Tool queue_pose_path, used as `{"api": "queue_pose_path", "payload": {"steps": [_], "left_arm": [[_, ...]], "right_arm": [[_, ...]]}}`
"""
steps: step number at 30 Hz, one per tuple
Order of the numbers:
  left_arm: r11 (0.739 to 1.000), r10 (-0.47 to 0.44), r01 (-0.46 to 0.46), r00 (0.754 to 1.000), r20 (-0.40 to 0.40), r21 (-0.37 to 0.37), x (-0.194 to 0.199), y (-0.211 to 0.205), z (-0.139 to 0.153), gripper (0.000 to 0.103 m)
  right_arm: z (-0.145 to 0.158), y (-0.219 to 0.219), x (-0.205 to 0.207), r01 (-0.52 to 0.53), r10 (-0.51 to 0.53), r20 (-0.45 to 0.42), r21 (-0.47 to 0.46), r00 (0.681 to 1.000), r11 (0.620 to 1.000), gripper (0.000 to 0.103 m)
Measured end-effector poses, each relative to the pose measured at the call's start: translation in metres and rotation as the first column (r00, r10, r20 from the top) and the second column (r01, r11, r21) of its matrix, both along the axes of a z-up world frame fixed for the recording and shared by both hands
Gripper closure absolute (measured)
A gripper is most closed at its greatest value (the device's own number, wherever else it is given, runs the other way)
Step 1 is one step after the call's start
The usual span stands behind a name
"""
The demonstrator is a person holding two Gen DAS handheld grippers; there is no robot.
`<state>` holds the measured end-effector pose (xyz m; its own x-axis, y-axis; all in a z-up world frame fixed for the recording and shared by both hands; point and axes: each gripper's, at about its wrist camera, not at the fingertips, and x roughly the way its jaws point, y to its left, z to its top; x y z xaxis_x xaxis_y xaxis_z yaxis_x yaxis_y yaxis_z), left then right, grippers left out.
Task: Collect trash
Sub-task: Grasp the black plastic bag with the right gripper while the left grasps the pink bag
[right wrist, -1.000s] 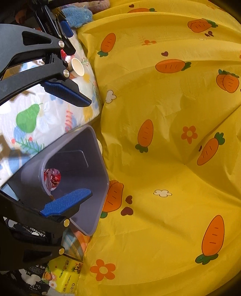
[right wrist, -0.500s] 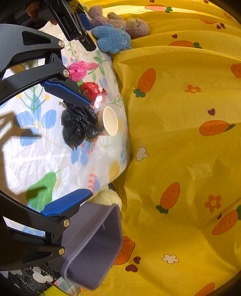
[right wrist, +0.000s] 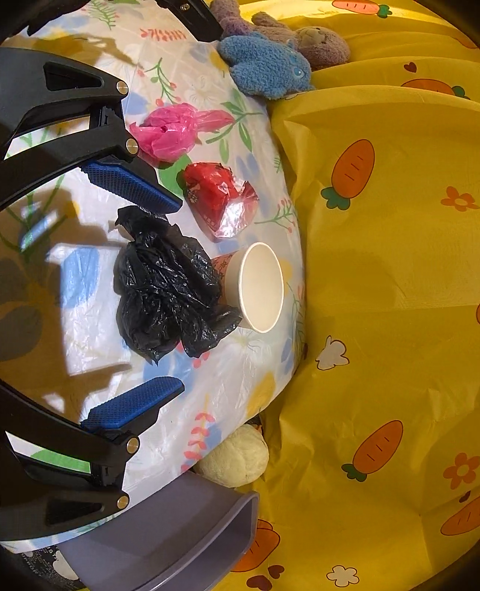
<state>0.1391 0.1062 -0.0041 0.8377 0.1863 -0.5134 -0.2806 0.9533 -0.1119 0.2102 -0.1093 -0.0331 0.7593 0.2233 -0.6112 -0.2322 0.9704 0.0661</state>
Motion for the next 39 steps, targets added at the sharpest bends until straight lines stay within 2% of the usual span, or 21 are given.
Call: {"api": "queue_pose_path", "payload": {"steps": [6, 9, 11, 12, 14, 16, 23, 29, 35, 38, 39], "left_arm": [[0.999, -0.03, 0.03, 0.999, -0.021, -0.014, 0.009, -0.009, -0.005, 0.006], [0.999, -0.043, 0.042, 0.998, -0.046, -0.03, 0.017, -0.014, -0.011, 0.006], [0.998, -0.052, 0.05, 0.997, -0.061, -0.03, 0.022, -0.017, -0.015, 0.006], [0.998, -0.056, 0.054, 0.996, -0.068, -0.028, 0.024, -0.019, -0.016, 0.006], [0.998, -0.06, 0.058, 0.995, -0.079, -0.026, 0.028, -0.021, -0.019, 0.006], [0.997, -0.068, 0.066, 0.994, -0.086, -0.03, 0.031, -0.023, -0.022, 0.006], [0.996, -0.088, 0.085, 0.989, -0.116, -0.03, 0.04, -0.025, -0.033, 0.006], [0.987, -0.115, 0.099, 0.985, -0.128, -0.125, 0.048, -0.018, -0.043, 0.006], [0.984, -0.131, 0.109, 0.978, -0.161, -0.142, 0.059, -0.02, -0.052, 0.006], [0.977, -0.166, 0.136, 0.969, -0.182, -0.166, 0.065, -0.023, -0.057, 0.014], [0.977, -0.173, 0.143, 0.965, -0.196, -0.16, 0.067, -0.026, -0.059, 0.021]], "right_arm": [[-0.013, 0.007, 0.014, -0.014, 0.014, -0.071, -0.003, 0.997, 1.0, 0.031], [-0.019, 0.009, 0.019, -0.023, 0.023, -0.098, 0.0, 0.995, 1.0, 0.044], [-0.021, 0.009, 0.02, -0.031, 0.031, -0.11, 0.005, 0.993, 1.0, 0.058], [-0.021, 0.009, 0.02, -0.034, 0.034, -0.112, 0.005, 0.993, 0.999, 0.061], [-0.022, 0.008, 0.019, -0.046, 0.045, -0.111, -0.001, 0.993, 0.999, 0.076], [-0.02, 0.007, 0.016, -0.052, 0.052, -0.101, -0.002, 0.994, 0.999, 0.084], [-0.008, -0.012, -0.006, -0.042, 0.044, -0.036, 0.043, 0.998, 0.998, 0.086], [0.003, -0.035, -0.027, -0.015, 0.015, 0.006, 0.084, 1.0, 0.996, 0.086], [0.006, -0.046, -0.037, -0.014, 0.012, 0.019, 0.104, 1.0, 0.994, 0.086], [0.005, -0.051, -0.038, -0.009, 0.007, 0.016, 0.117, 1.0, 0.993, 0.086], [0.005, -0.052, -0.039, -0.009, 0.007, 0.016, 0.121, 1.0, 0.993, 0.086]]}}
